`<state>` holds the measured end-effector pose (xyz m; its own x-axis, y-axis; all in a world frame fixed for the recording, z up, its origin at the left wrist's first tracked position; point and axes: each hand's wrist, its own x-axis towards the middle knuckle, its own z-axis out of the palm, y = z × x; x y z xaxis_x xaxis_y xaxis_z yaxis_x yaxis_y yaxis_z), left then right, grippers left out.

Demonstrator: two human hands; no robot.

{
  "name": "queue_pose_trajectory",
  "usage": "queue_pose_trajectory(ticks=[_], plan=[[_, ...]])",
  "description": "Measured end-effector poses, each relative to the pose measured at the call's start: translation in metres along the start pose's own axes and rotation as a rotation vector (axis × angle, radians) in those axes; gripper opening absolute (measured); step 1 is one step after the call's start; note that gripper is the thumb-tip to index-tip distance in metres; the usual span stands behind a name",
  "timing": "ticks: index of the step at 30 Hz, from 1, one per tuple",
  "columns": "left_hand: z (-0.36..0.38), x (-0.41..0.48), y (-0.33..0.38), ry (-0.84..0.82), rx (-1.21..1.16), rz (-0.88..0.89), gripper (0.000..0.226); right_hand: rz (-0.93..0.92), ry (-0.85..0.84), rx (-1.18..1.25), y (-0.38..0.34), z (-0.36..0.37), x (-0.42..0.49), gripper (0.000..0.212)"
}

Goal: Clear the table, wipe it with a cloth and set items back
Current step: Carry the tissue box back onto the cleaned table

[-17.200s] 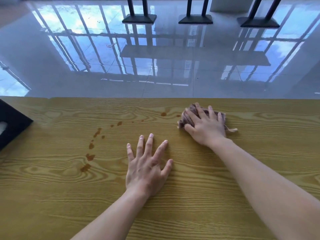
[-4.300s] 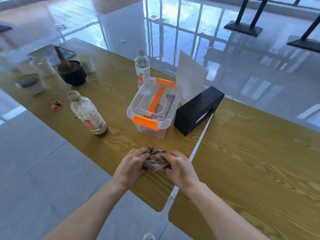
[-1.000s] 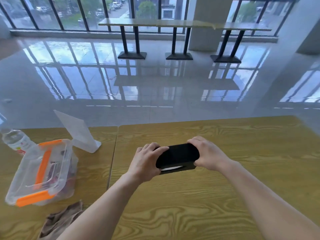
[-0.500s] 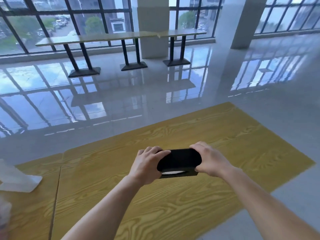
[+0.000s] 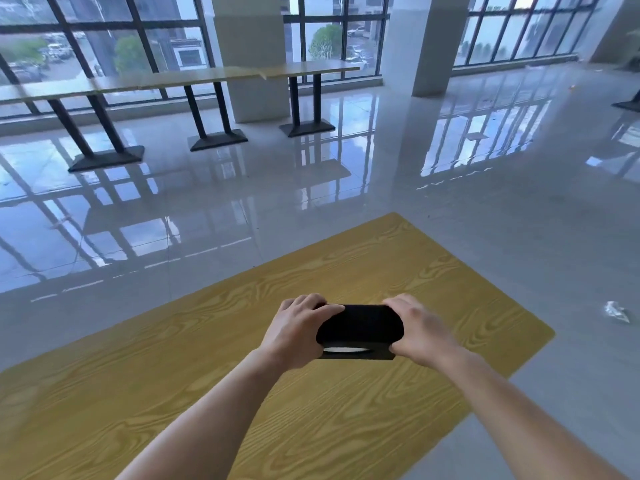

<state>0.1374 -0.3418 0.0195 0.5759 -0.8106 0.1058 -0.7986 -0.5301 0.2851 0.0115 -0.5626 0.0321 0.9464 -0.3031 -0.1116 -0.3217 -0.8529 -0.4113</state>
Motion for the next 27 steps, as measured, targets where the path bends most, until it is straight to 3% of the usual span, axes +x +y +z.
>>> queue_pose_trajectory(ticks=[10, 27], plan=[[0.030, 0.108, 0.003, -0.035, 0.005, 0.108, 0.069, 0.197, 0.051, 0.023, 0.051, -0.015, 0.037, 0.070], [0.065, 0.285, -0.012, -0.054, -0.003, 0.012, 0.073, 0.156, 0.030, 0.081, 0.146, -0.046, 0.197, 0.077]])
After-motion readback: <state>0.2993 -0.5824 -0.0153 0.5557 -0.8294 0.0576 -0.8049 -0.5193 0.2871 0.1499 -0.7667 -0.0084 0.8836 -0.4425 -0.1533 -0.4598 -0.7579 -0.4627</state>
